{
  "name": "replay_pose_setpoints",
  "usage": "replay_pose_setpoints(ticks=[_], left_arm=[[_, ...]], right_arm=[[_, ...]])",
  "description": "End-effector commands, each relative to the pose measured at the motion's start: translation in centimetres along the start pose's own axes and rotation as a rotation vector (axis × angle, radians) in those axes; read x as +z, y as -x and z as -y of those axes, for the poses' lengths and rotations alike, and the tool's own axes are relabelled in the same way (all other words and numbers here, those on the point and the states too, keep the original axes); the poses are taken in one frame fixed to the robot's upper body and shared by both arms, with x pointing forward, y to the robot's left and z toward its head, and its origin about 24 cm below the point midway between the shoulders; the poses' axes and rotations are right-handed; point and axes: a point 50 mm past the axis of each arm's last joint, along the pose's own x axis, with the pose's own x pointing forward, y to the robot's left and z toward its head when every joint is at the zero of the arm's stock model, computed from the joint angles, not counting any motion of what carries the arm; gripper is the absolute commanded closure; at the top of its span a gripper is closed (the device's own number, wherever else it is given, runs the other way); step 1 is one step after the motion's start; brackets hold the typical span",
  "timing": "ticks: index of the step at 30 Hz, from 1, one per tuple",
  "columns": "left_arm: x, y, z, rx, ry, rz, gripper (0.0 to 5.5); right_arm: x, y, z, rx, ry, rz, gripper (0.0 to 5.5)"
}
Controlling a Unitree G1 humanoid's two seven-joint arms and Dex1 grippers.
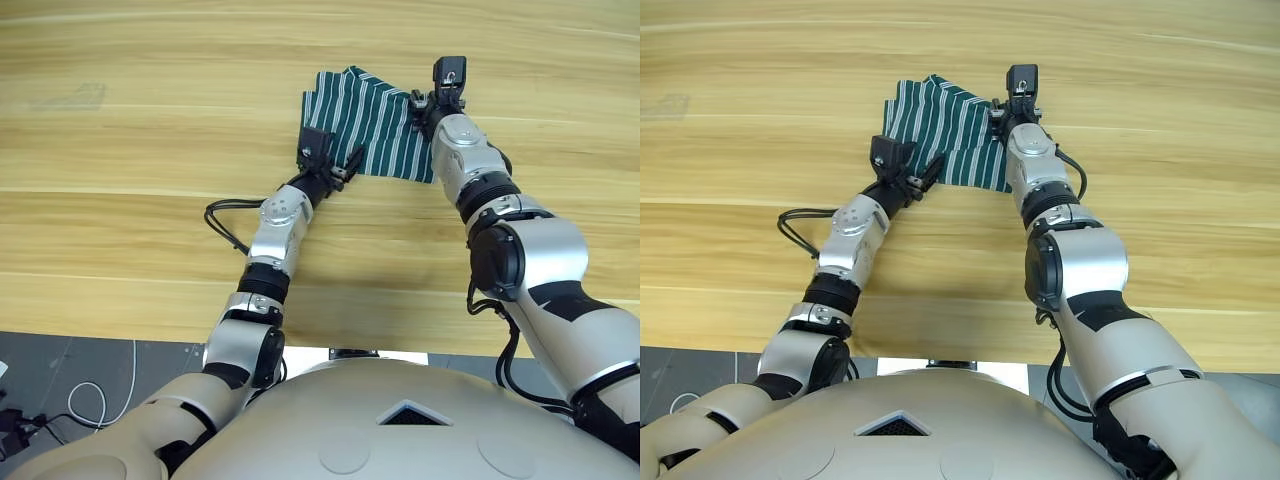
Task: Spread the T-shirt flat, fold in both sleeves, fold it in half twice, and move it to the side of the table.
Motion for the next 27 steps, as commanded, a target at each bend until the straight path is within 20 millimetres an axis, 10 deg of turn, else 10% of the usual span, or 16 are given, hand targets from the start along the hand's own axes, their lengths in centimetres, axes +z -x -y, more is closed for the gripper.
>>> replay_pose_setpoints(ticks=[1,7,12,17,27], left_arm=[[-4.5,4.8,-3.0,0.138,0.090,-0.139,2.08],[-4.3,8.9,3.2,-0.239,0.001,-0.073,2.08],[-4.7,11.0,3.6,-0.322,-0.033,-0.105,2.08],[-4.7,11.4,3.4,-0.344,-0.025,-0.090,2.08],[-3.7,9.8,5.3,-0.378,0.148,0.124,2.08]], right_arm=[[-2.7,0.4,2.4,-0.062,-0.014,-0.070,3.04],[0.3,2.2,3.3,0.138,-0.206,0.338,3.04],[1.5,9.2,2.0,0.421,-0.052,0.643,3.04],[-0.7,11.3,0.4,0.496,0.050,0.585,3.04],[-2.3,4.7,-4.8,0.510,0.381,0.287,3.04]])
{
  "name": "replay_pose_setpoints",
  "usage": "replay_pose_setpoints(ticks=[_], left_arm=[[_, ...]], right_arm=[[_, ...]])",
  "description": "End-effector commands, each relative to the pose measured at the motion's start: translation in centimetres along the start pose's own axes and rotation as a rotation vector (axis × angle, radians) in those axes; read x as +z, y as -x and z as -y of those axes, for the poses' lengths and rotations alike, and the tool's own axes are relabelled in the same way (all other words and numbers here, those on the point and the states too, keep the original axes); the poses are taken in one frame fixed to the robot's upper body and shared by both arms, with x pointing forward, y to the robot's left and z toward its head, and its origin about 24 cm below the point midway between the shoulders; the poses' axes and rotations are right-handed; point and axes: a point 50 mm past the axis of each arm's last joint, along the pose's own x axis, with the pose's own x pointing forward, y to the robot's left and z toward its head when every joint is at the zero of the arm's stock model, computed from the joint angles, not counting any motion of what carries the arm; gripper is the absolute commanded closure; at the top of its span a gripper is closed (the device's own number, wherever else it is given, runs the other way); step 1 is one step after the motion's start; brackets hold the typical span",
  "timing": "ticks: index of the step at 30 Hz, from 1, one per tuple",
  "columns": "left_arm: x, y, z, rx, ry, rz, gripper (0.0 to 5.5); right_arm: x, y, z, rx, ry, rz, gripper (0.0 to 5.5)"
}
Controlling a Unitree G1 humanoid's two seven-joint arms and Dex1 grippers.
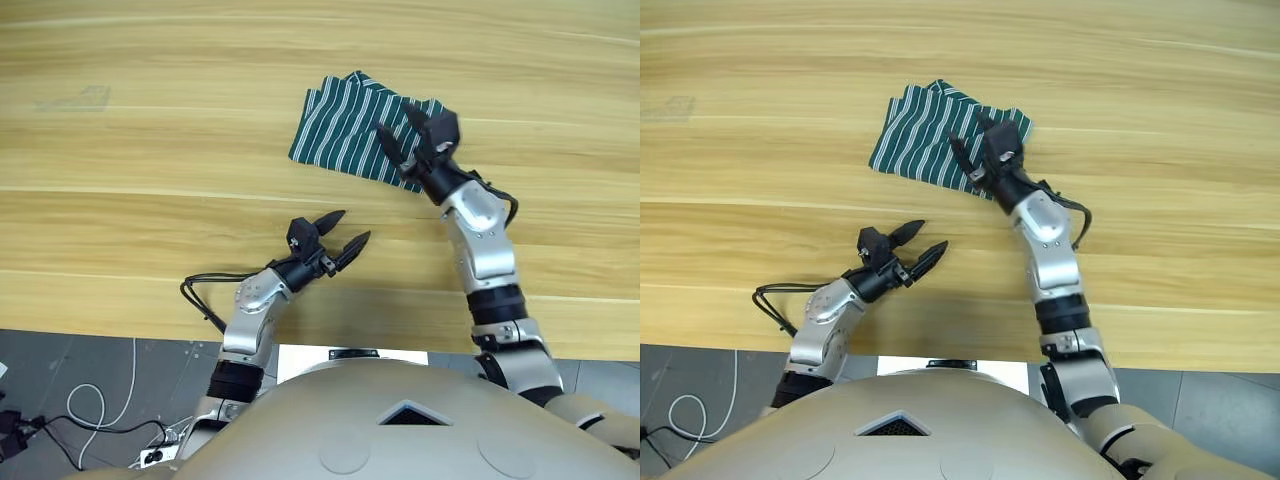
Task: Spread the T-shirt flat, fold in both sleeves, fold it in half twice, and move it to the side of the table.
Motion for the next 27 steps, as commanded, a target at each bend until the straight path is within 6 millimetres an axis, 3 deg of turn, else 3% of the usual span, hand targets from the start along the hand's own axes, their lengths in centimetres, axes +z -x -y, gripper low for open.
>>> replay_pose_setpoints(ticks=[1,6,11,16,22,24,27], left_arm=[[-0.3,-0.5,0.3,-0.022,0.041,0.046,2.08],[0.4,-1.6,1.3,-0.071,0.040,0.093,2.08],[1.2,-1.2,1.9,-0.090,0.046,0.122,2.08],[2.5,-0.1,1.2,0.011,0.058,0.188,2.08],[4.8,3.0,-2.8,0.306,0.018,0.324,2.08],[5.3,4.3,-3.6,0.390,0.017,0.371,2.08],[5.7,5.5,-4.6,0.481,0.034,0.419,2.08]], right_arm=[[-0.9,-3.2,0.6,0.015,0.095,-0.140,3.04],[-1.8,-4.9,1.7,-0.024,0.109,-0.265,3.04],[-4.3,-2.9,4.4,-0.191,-0.022,-0.378,3.04],[-6.0,1.9,10.9,-0.670,-0.157,-0.462,3.04],[-5.6,8.1,17.1,-1.019,-0.077,-0.442,3.04],[-5.2,9.7,18.6,-1.120,-0.109,-0.428,3.04],[-5.0,10.6,19.3,-1.162,-0.121,-0.420,3.04]])
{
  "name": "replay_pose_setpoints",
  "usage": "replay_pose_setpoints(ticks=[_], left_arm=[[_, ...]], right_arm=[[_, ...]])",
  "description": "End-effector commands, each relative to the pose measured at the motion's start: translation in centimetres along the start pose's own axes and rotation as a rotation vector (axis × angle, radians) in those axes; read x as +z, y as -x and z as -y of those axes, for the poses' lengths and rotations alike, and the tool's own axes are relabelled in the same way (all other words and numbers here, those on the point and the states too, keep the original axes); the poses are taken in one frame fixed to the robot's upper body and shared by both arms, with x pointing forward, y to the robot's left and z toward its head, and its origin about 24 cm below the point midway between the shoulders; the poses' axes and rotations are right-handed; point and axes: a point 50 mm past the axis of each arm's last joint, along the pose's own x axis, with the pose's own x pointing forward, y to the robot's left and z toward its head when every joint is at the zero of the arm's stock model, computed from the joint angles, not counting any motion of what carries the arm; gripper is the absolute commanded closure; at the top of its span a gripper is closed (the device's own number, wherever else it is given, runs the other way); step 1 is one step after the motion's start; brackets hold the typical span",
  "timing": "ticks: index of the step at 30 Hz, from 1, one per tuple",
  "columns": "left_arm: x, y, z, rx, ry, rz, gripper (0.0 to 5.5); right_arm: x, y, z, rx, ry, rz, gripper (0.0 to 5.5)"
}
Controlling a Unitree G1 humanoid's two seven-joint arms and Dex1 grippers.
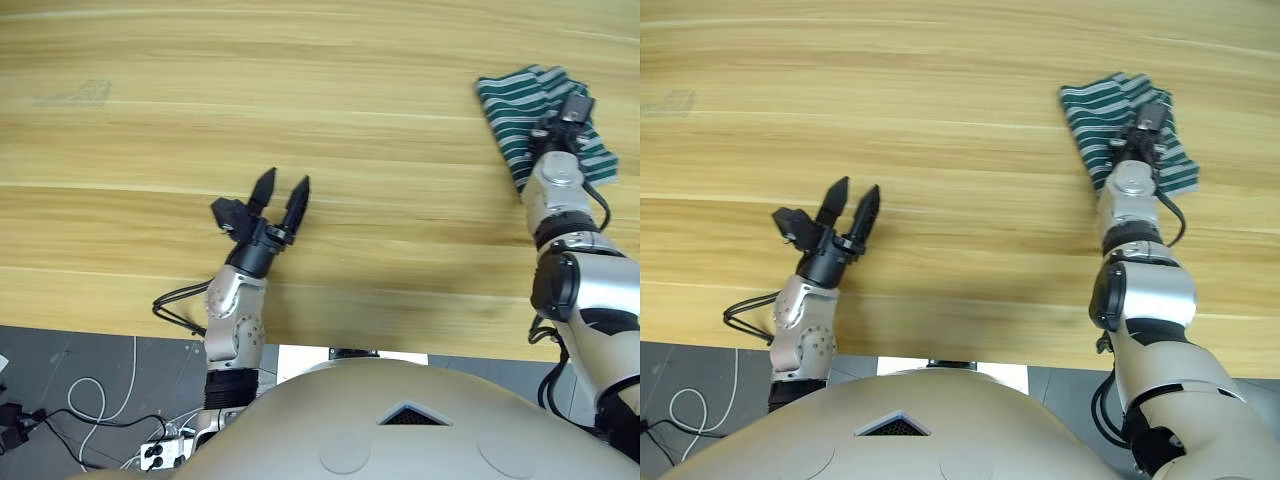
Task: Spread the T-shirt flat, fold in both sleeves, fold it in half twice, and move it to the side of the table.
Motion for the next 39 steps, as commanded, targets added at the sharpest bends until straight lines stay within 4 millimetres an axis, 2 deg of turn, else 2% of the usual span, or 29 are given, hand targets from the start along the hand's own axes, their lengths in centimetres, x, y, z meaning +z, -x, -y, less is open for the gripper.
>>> replay_pose_setpoints(ticks=[1,5,10,11,12,14,15,17,19,23,26,30,34,39], left_arm=[[1.0,0.6,-1.7,0.122,0.002,0.061,2.08],[1.9,0.9,-4.0,0.268,0.014,0.109,2.08],[2.0,0.9,-5.3,0.345,0.012,0.112,2.08],[1.9,0.7,-5.6,0.361,0.007,0.111,2.08],[1.9,0.3,-6.0,0.391,-0.035,0.118,2.08],[2.1,-1.3,-6.7,0.441,-0.136,0.126,2.08],[2.1,-2.7,-6.8,0.439,-0.183,0.117,2.08],[2.1,-5.5,-6.7,0.421,-0.289,0.104,2.08],[2.4,-8.2,-6.4,0.423,-0.409,0.112,2.08],[2.7,-13.4,-5.3,0.467,-0.610,0.125,2.08],[2.2,-15.4,-4.1,0.467,-0.666,0.130,2.08],[1.8,-15.8,-4.1,0.503,-0.645,0.128,2.08],[0.7,-16.1,-3.2,0.399,-0.615,0.081,2.08],[-0.4,-14.3,-3.3,0.332,-0.564,0.107,2.08]], right_arm=[[-0.1,-0.3,1.6,-0.059,-0.062,-0.031,3.04],[-0.9,-0.2,2.6,-0.172,-0.224,-0.108,3.04],[-0.2,-0.2,2.5,-0.154,-0.234,-0.053,3.04],[0.6,-0.2,2.2,-0.130,-0.225,0.017,3.04],[2.7,0.2,1.7,-0.099,-0.169,0.228,3.04],[5.8,2.6,0.1,-0.009,-0.116,0.595,3.04],[6.5,3.9,-0.8,0.029,-0.087,0.726,3.04],[6.5,5.4,-2.2,0.065,-0.056,0.825,3.04],[5.5,5.6,-3.7,0.089,-0.049,0.792,3.04],[3.8,5.0,-5.3,0.099,-0.026,0.675,3.04],[3.3,5.4,-6.9,0.145,-0.016,0.659,3.04],[2.7,5.9,-8.2,0.178,0.010,0.654,3.04],[2.3,6.4,-9.3,0.199,0.035,0.644,3.04],[1.1,7.3,-9.8,0.265,0.056,0.658,3.04]])
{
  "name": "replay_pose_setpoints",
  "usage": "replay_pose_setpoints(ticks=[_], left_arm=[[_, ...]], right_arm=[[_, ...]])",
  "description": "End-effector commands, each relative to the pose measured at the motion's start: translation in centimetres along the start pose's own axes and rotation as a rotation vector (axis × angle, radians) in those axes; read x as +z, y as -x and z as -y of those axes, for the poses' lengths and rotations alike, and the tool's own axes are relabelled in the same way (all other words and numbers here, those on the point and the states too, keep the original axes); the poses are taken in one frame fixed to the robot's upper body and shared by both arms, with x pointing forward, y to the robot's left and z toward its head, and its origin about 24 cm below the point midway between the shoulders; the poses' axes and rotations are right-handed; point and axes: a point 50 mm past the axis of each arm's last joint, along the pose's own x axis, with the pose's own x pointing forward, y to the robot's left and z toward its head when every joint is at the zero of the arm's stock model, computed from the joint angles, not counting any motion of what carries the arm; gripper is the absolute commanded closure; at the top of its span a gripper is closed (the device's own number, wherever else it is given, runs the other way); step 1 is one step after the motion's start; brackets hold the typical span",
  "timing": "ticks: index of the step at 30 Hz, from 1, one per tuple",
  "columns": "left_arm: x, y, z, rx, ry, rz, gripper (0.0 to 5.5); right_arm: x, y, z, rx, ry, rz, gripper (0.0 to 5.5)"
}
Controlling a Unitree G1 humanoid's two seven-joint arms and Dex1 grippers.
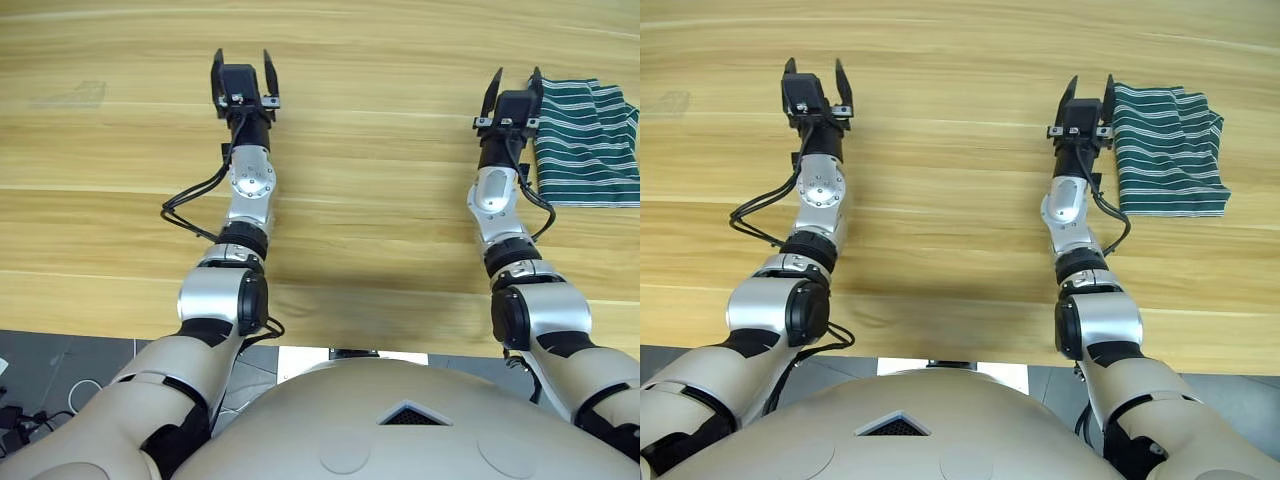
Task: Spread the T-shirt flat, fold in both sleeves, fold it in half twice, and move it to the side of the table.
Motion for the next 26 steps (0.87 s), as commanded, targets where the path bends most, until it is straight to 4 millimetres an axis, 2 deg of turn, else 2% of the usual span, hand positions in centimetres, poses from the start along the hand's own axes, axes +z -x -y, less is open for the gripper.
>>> replay_pose_setpoints(ticks=[1,4,9,19,26], left_arm=[[-0.9,1.4,-0.5,0.008,0.022,0.004,2.08],[-1.3,2.4,-0.4,-0.005,-0.010,0.012,2.08],[-1.5,3.2,-0.5,-0.006,0.009,0.004,2.08],[-1.5,4.3,-0.7,-0.007,0.063,-0.001,2.04],[-1.4,4.3,-0.2,-0.025,0.076,-0.008,2.04]], right_arm=[[0.0,1.0,-1.0,0.063,0.000,0.032,3.04],[0.1,1.6,-1.8,0.110,-0.003,0.050,3.04],[0.2,2.2,-1.7,0.142,-0.030,0.068,3.04],[0.2,3.1,-1.3,0.165,-0.047,0.081,1.39],[-0.1,3.3,-0.6,0.139,-0.055,0.062,1.39]])
